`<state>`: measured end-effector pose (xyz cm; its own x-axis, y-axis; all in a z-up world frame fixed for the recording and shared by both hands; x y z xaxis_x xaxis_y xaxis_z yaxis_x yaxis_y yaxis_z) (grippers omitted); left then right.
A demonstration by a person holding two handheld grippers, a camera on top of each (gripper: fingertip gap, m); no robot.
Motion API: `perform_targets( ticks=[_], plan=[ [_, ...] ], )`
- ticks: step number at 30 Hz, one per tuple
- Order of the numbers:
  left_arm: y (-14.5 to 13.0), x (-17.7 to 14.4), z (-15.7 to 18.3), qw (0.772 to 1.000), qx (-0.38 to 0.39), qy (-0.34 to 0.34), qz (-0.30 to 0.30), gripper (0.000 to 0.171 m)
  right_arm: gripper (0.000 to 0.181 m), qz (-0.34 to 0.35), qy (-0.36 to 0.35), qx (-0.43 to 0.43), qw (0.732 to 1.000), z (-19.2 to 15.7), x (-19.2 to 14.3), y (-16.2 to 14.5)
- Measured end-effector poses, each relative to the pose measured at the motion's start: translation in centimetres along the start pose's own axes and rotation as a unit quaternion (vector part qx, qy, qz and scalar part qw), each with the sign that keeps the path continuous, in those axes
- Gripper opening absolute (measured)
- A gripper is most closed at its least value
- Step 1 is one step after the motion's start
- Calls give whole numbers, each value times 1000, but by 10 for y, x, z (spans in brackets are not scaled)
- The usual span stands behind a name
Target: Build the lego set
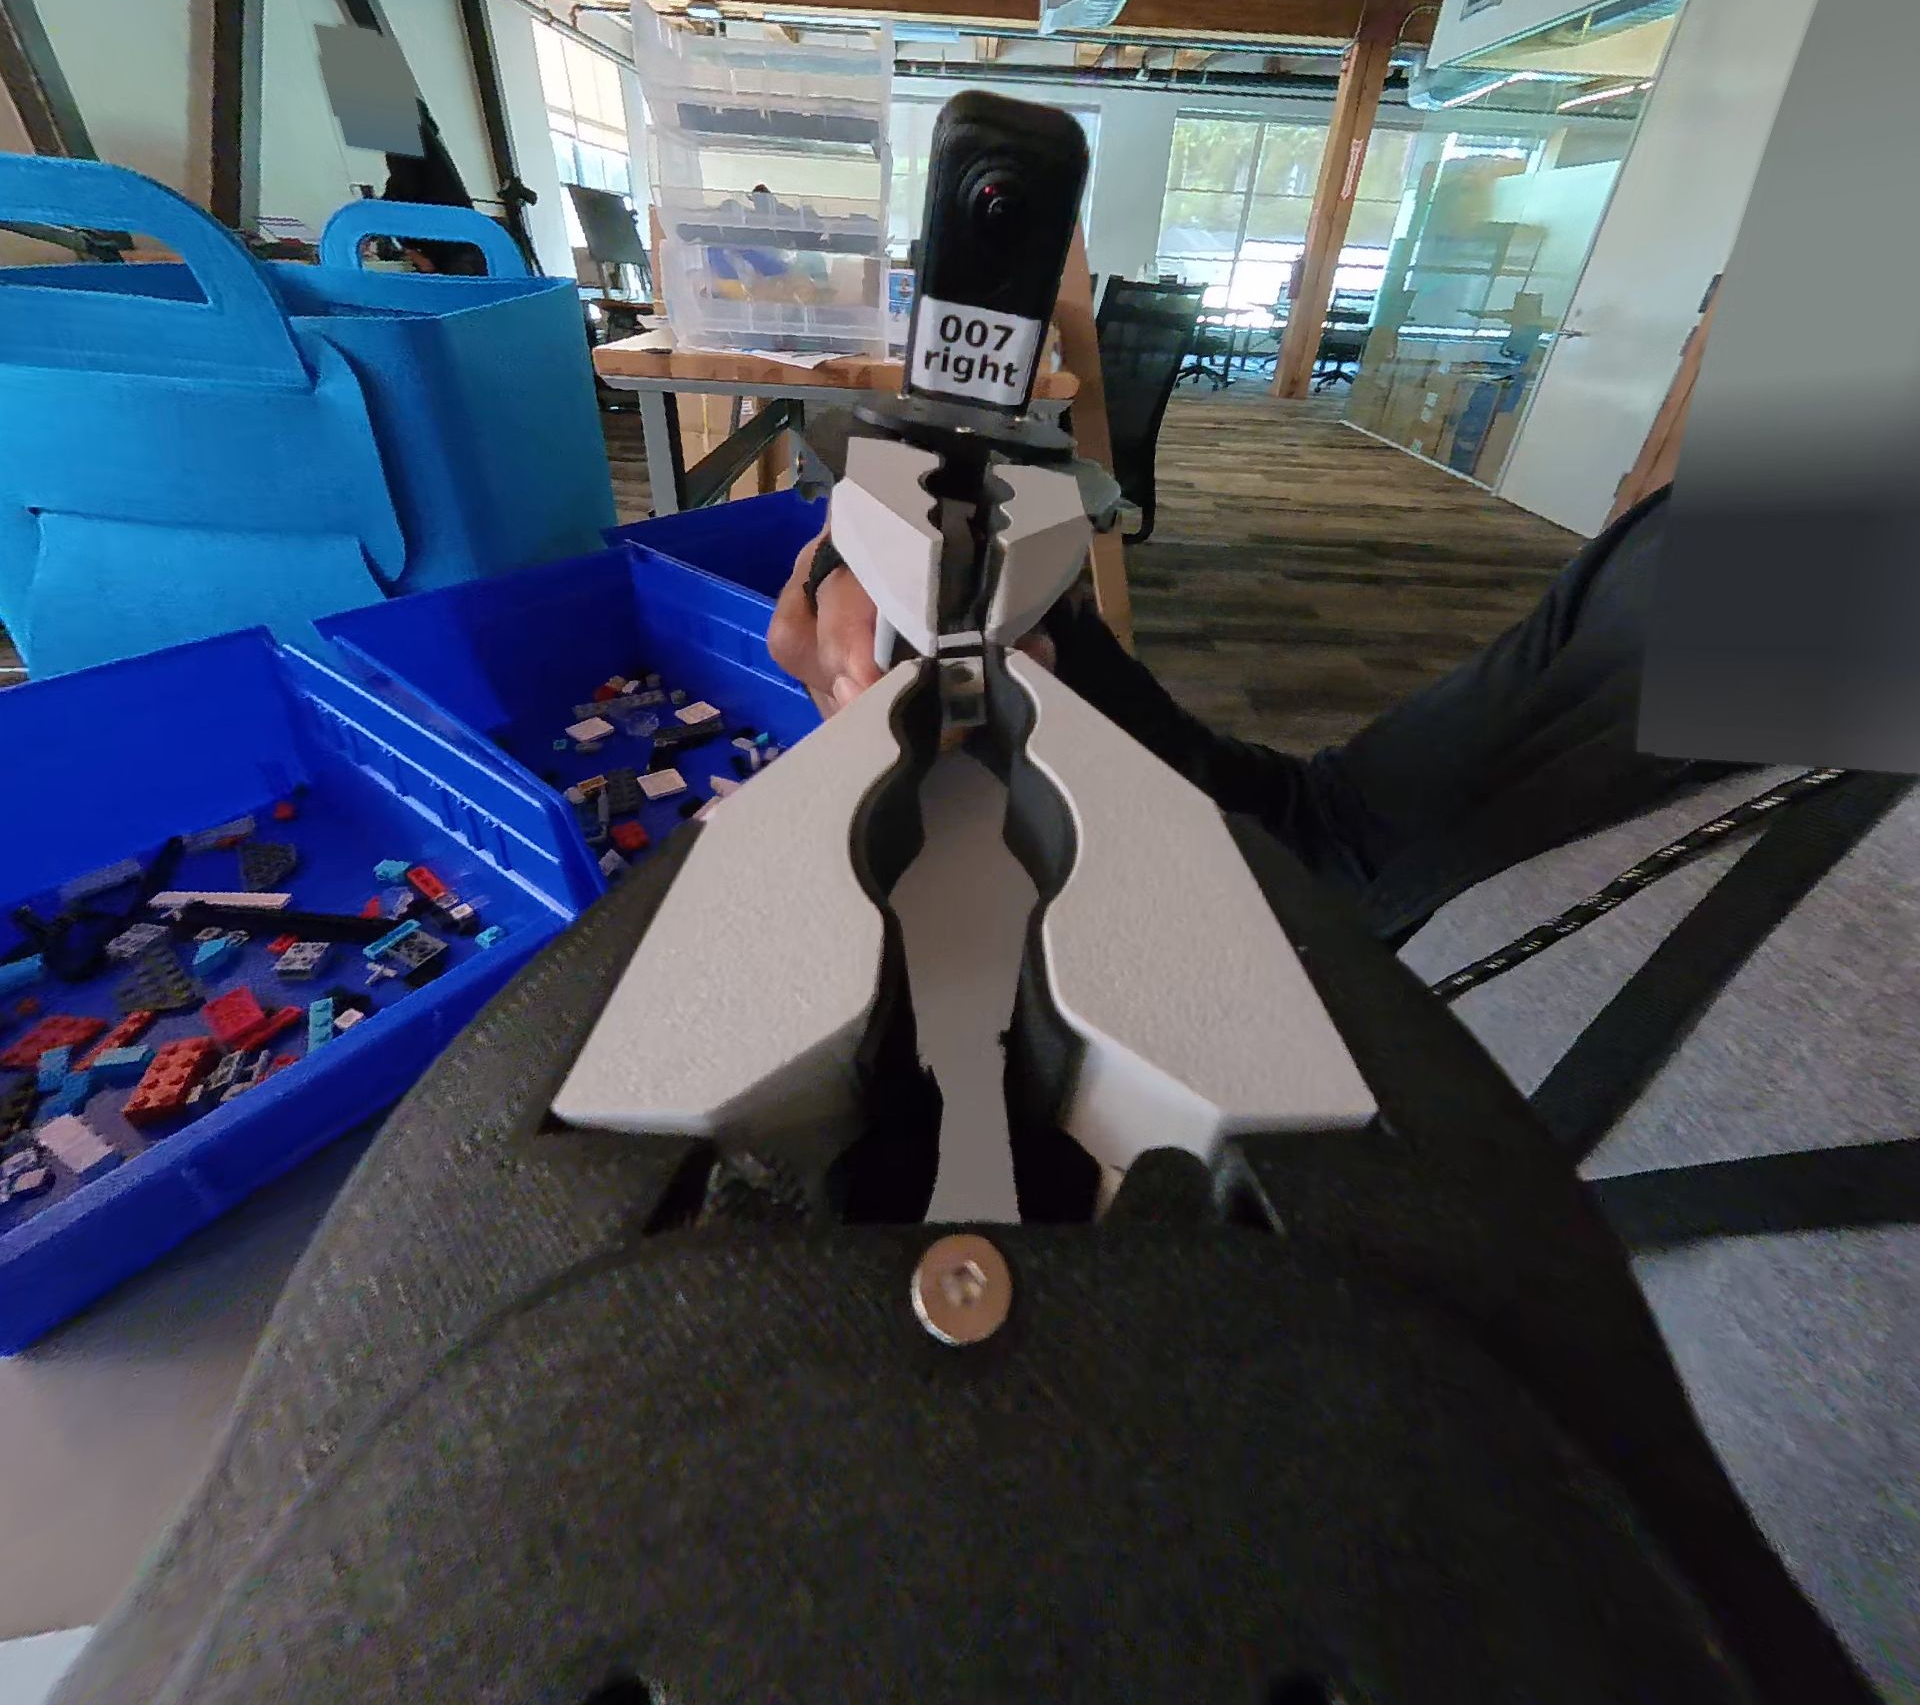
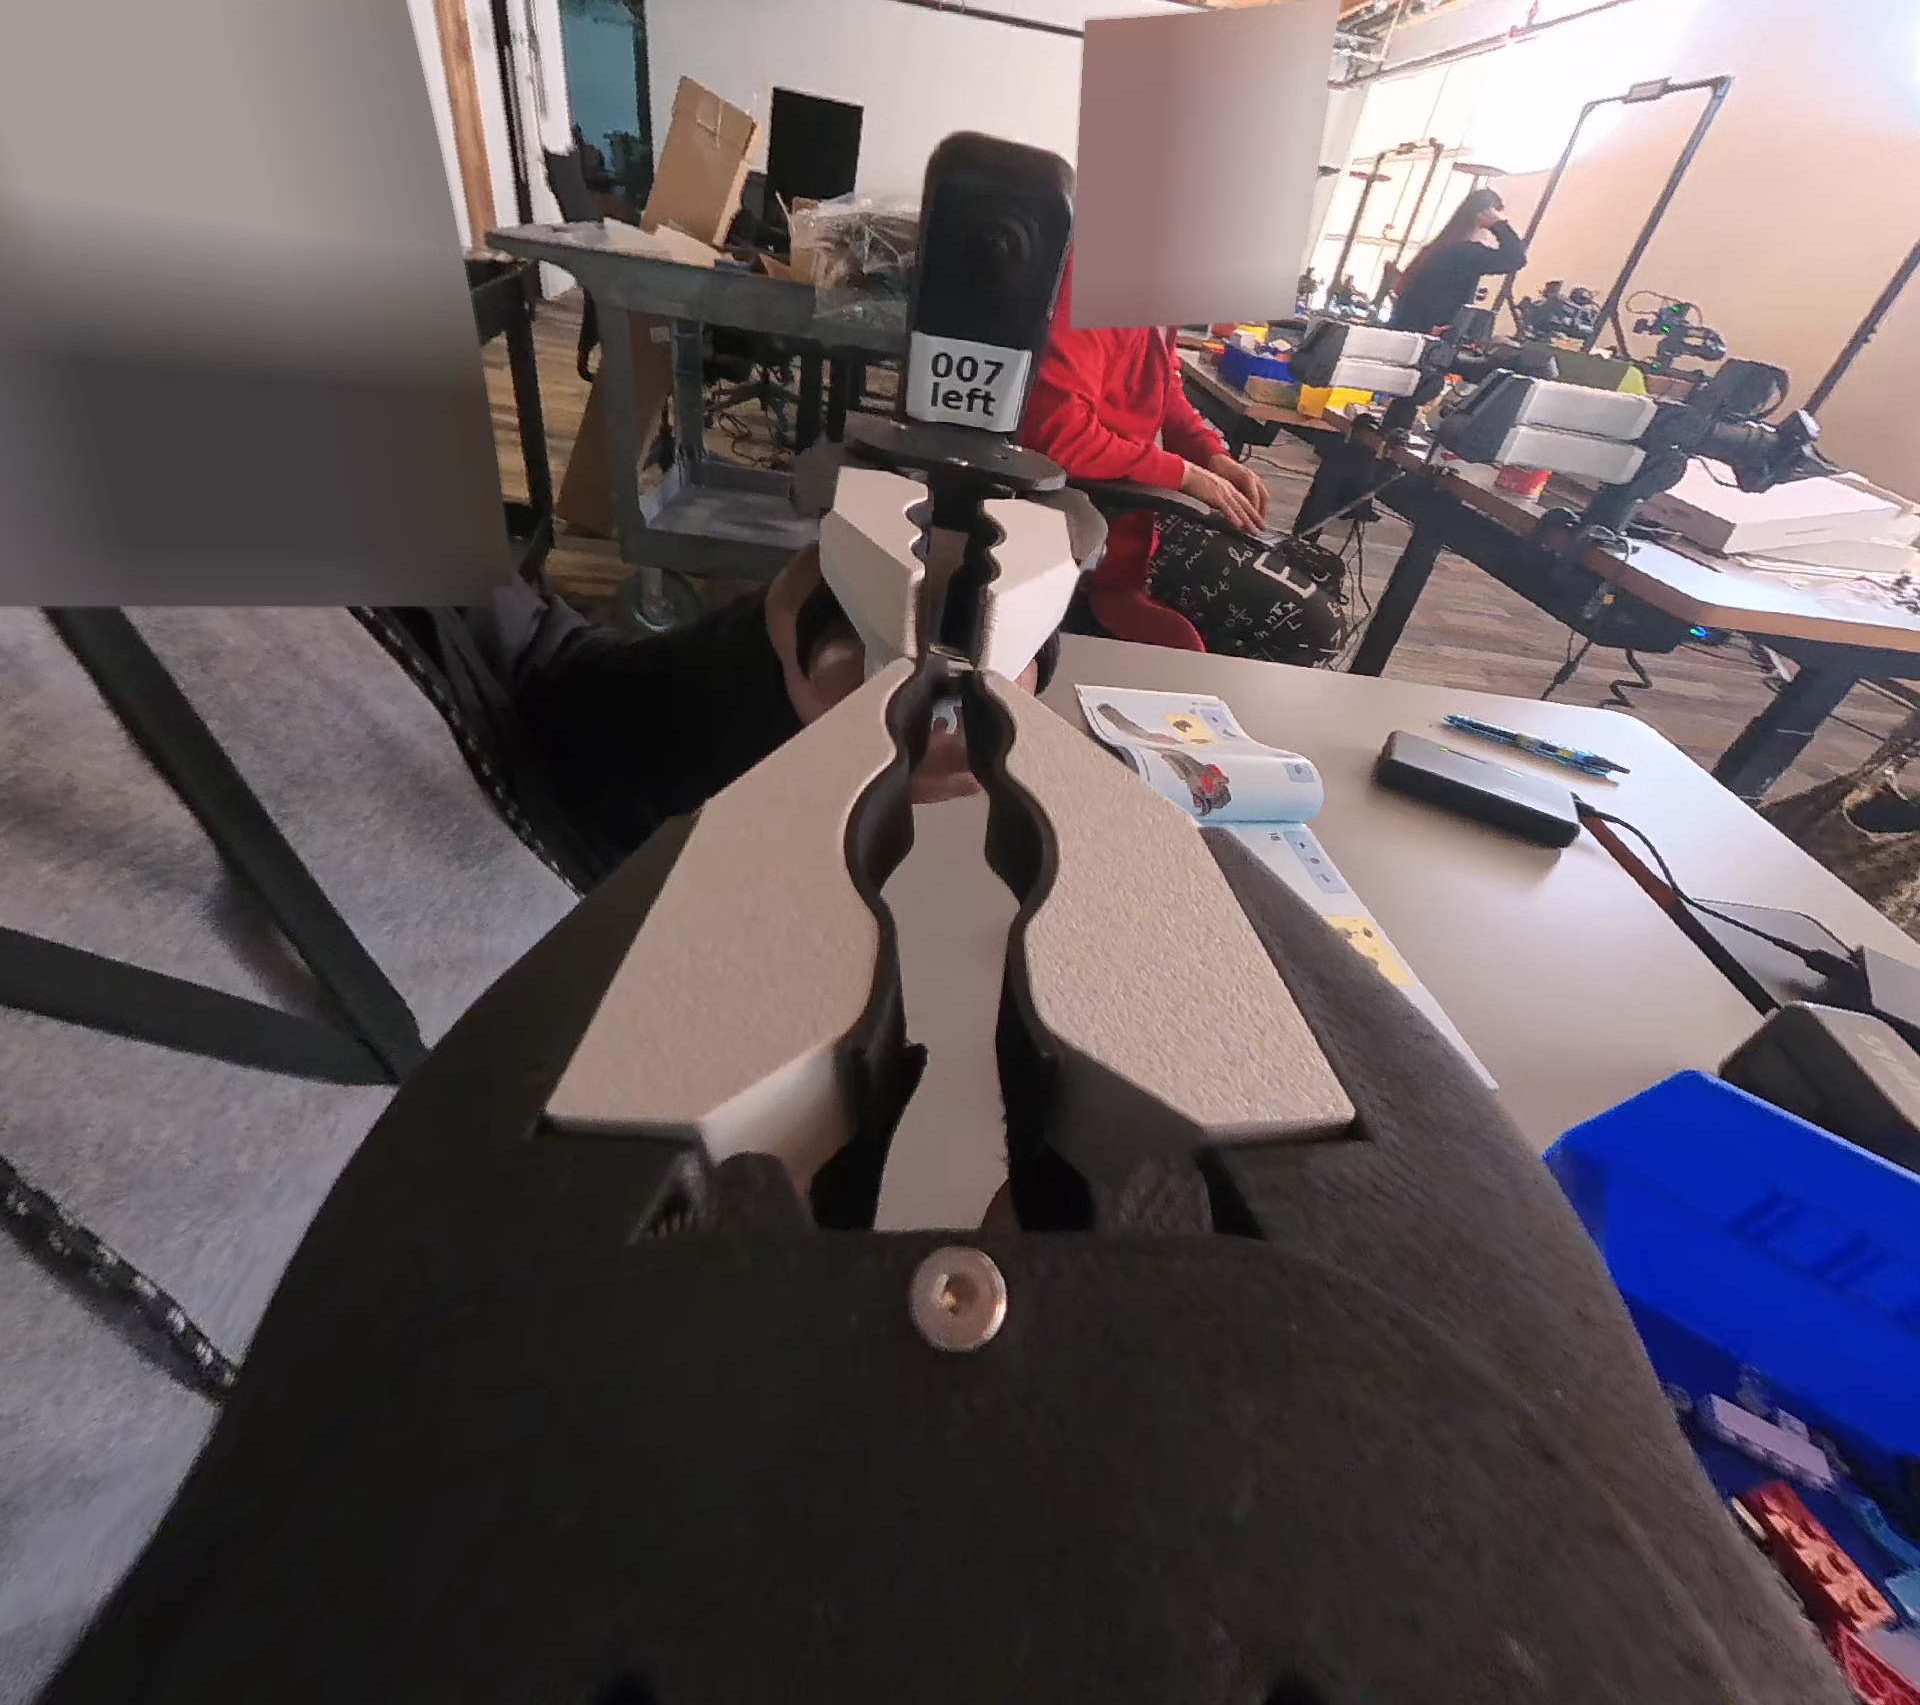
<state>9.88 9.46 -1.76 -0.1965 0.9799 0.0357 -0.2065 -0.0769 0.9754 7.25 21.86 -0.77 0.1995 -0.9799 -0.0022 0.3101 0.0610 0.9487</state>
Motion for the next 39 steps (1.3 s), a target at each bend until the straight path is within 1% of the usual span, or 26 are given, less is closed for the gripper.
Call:
perform_targets(
  ticks=[4,7,13,15,16,18,30,35,39],
  plan=[
    [4,-5,-2,1000,-10,-6,25,8,3,42,-2,25,999,6,-4,5],
    [5,-8,-5,999,-22,-19,39,8,6,28,-12,28,999,8,-4,2],
    [5,-5,-4,999,-26,-25,40,8,15,21,6,42,999,5,6,-2],
    [5,-5,-3,998,-28,-27,40,8,12,16,12,42,999,4,9,-3],
    [5,-5,-3,998,-29,-28,40,8,7,14,14,40,999,3,9,-3],
    [6,-5,-2,998,-34,-30,42,8,6,15,12,39,999,3,10,-3],
    [8,-6,-3,996,-52,-37,55,8,6,24,5,40,999,4,10,-1],
    [7,-6,-3,997,-48,-38,53,8,6,26,11,39,999,4,10,-1],
    [8,-7,-1,997,-33,-36,52,8,11,58,15,53,997,7,4,3]
  ],
)
Point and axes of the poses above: each gripper's, where its closed fingertips meet, x out along the fingers, y out of its top, z = x × y across the jaws, the point moved 7 cm from there along -x, back along the fingers, and after that the axes turned 10 degrees about -x, right-handed, at the moved point
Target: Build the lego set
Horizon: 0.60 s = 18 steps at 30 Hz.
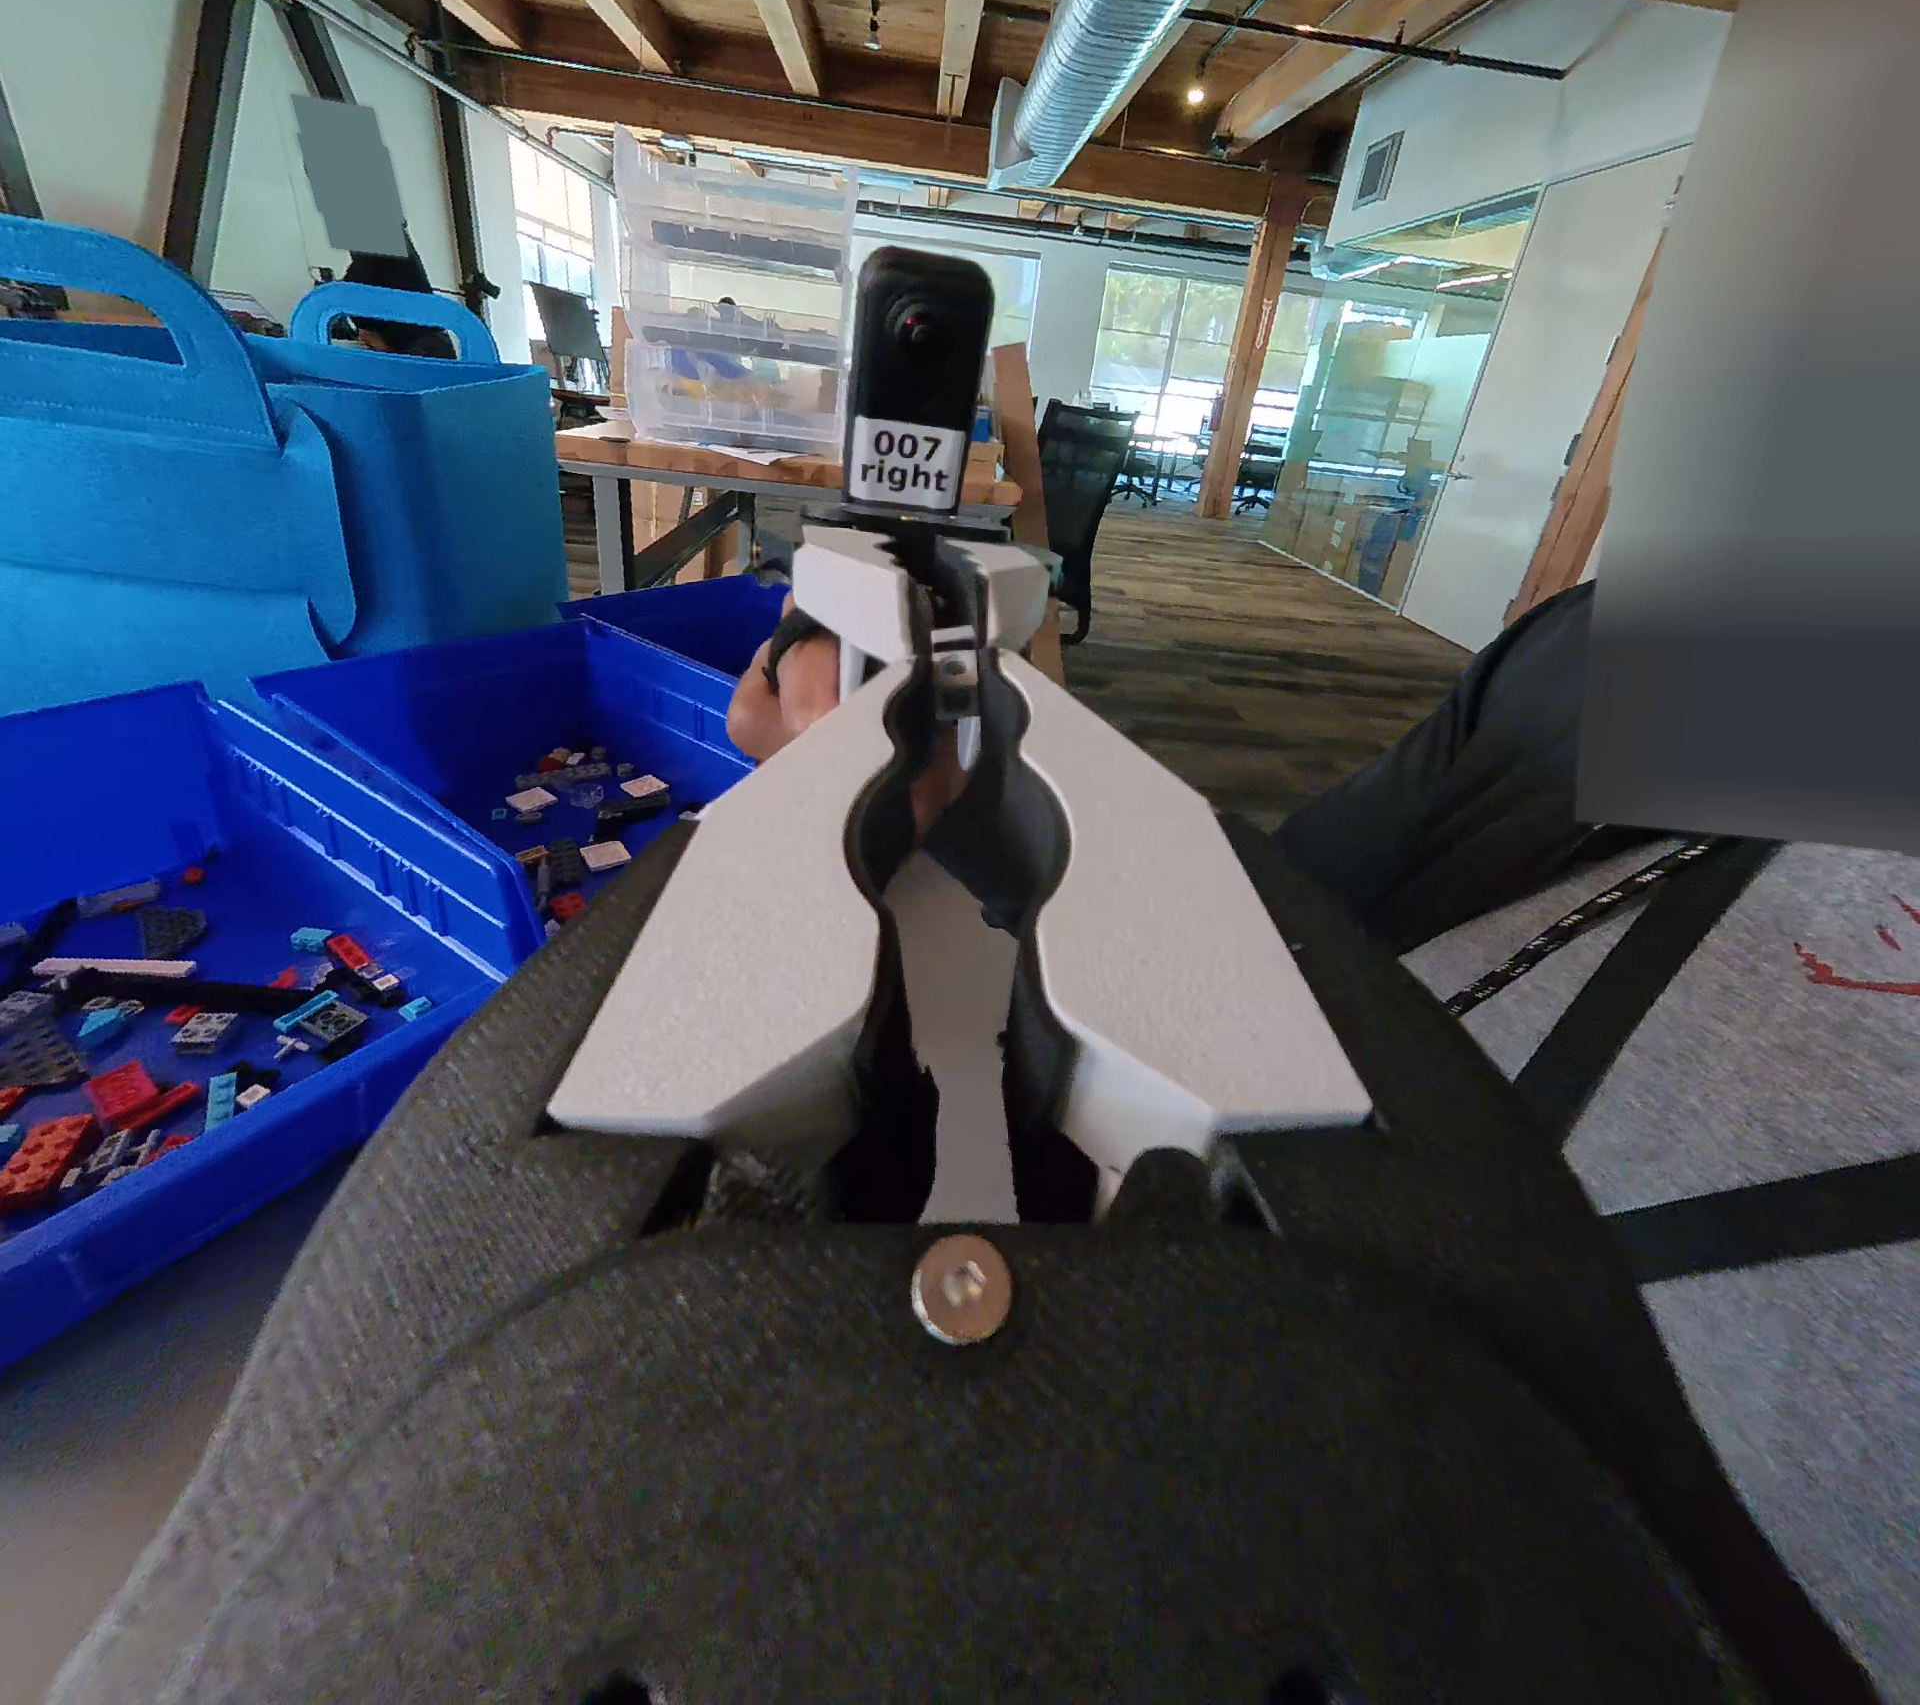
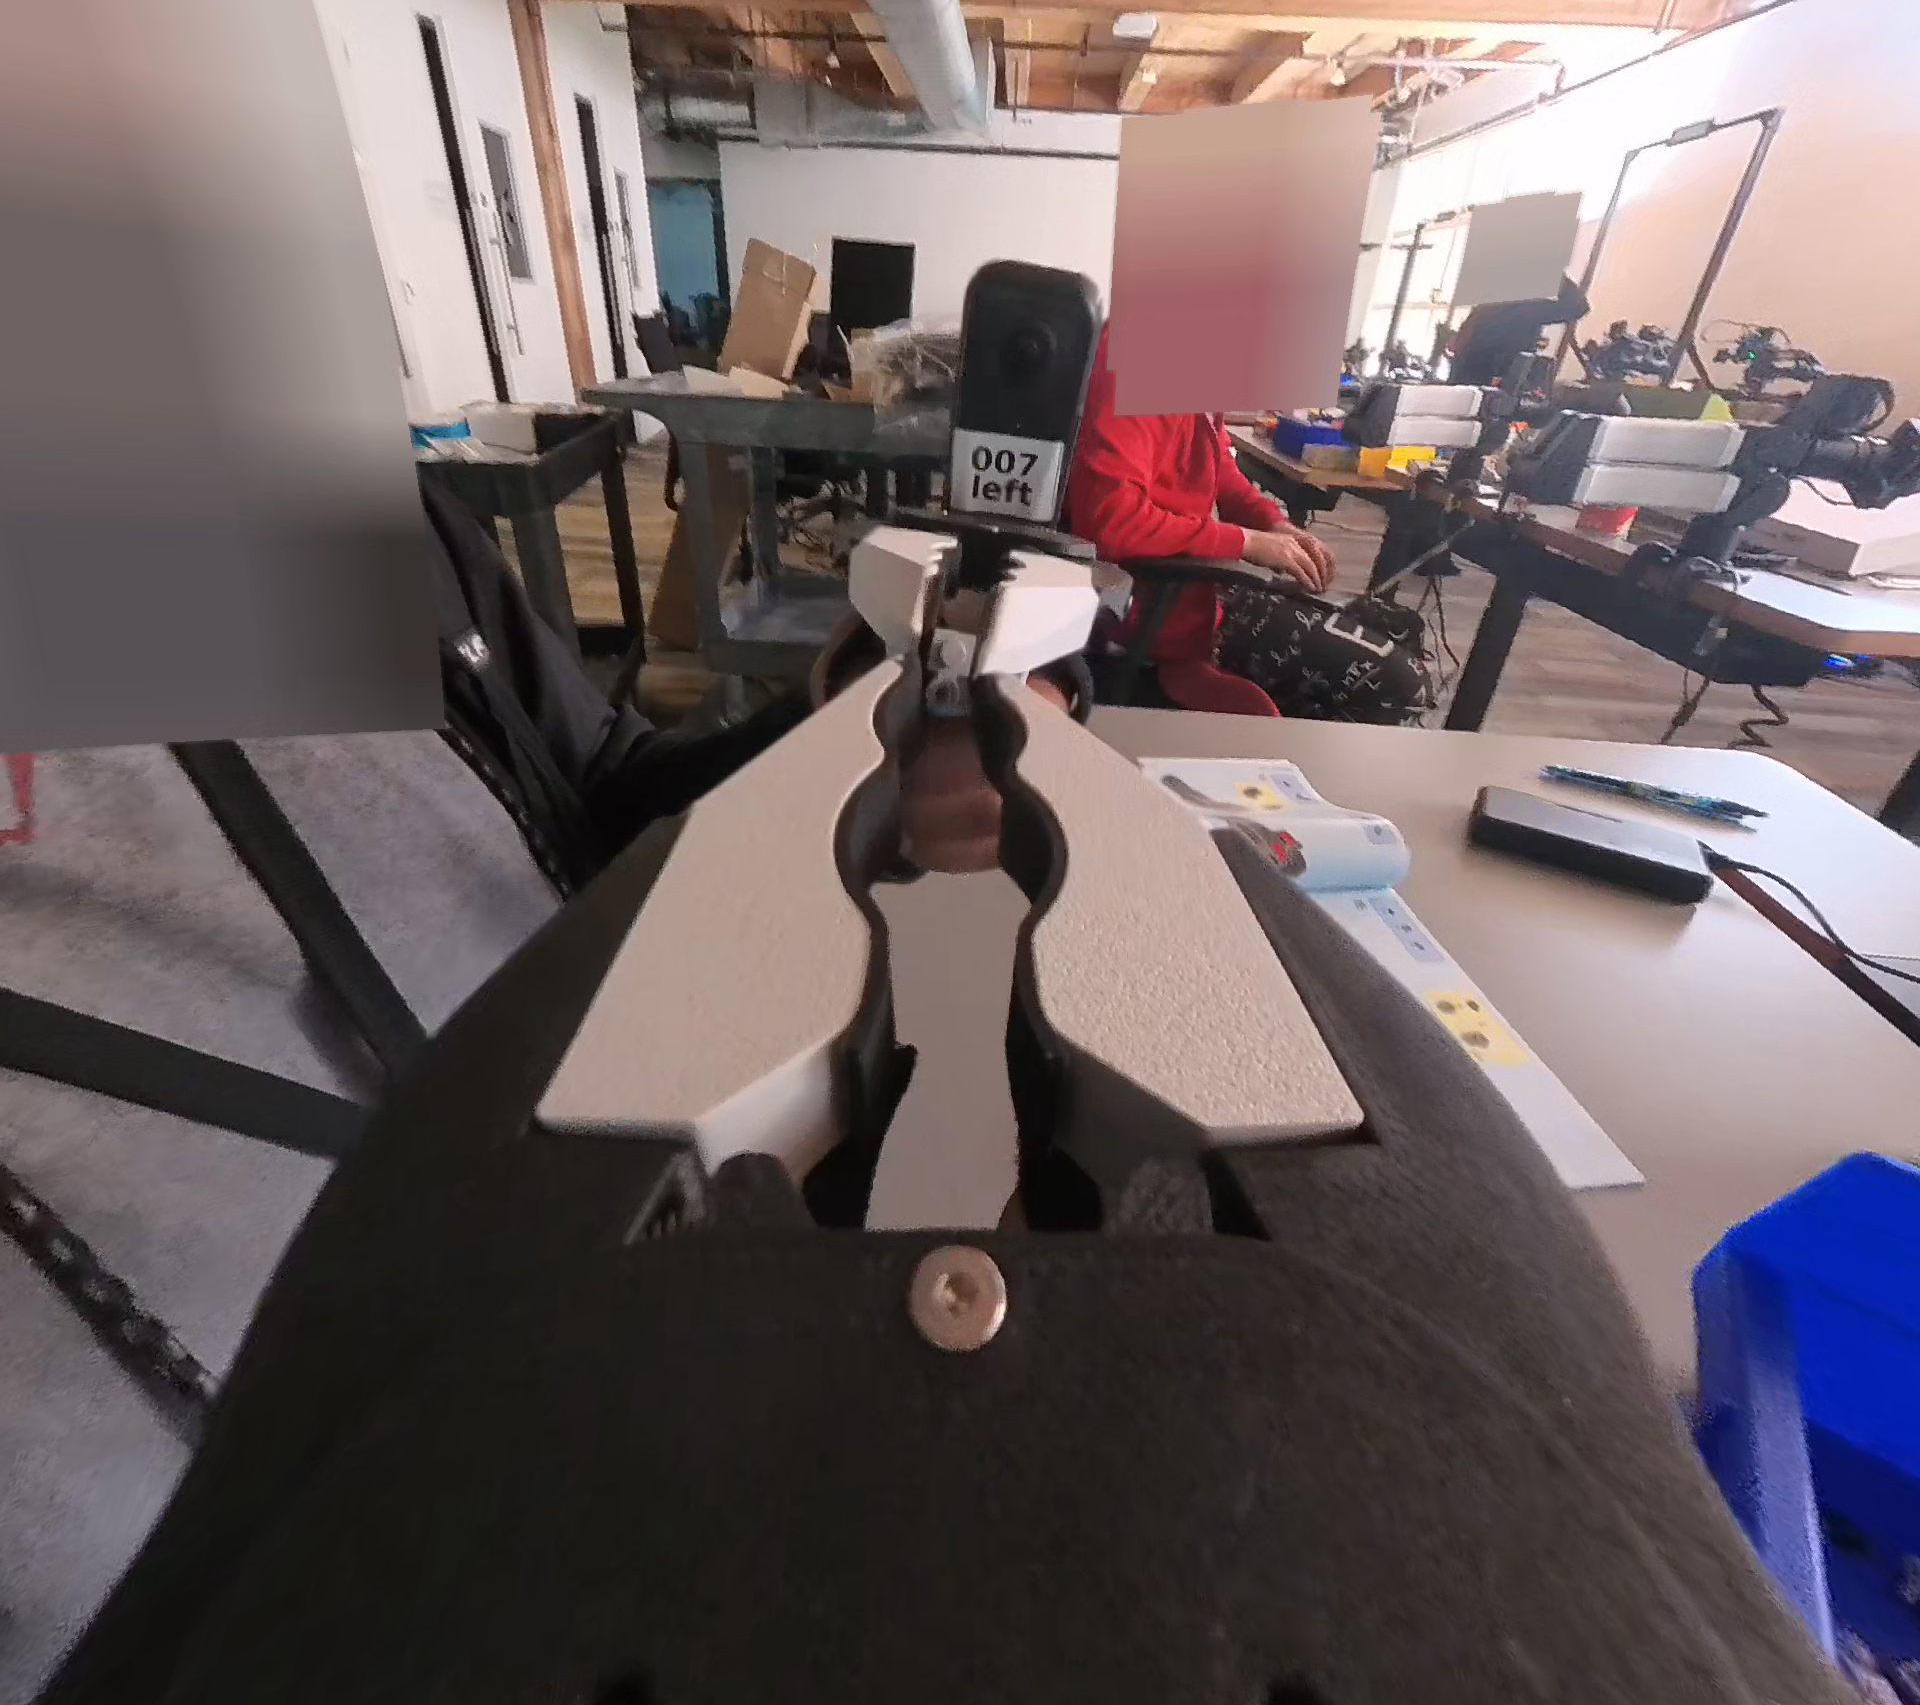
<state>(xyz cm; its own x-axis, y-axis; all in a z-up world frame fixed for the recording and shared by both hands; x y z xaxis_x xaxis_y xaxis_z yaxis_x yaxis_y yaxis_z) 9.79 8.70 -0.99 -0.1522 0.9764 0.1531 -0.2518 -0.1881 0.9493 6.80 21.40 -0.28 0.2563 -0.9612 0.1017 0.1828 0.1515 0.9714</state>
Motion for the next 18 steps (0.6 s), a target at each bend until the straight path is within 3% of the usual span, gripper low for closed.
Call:
perform_targets(
  ticks=[18],
  plan=[
    [-2,1,2,1000,22,8,-21,8,5,-1,13,2,1000,-3,1,-3]
  ],
)
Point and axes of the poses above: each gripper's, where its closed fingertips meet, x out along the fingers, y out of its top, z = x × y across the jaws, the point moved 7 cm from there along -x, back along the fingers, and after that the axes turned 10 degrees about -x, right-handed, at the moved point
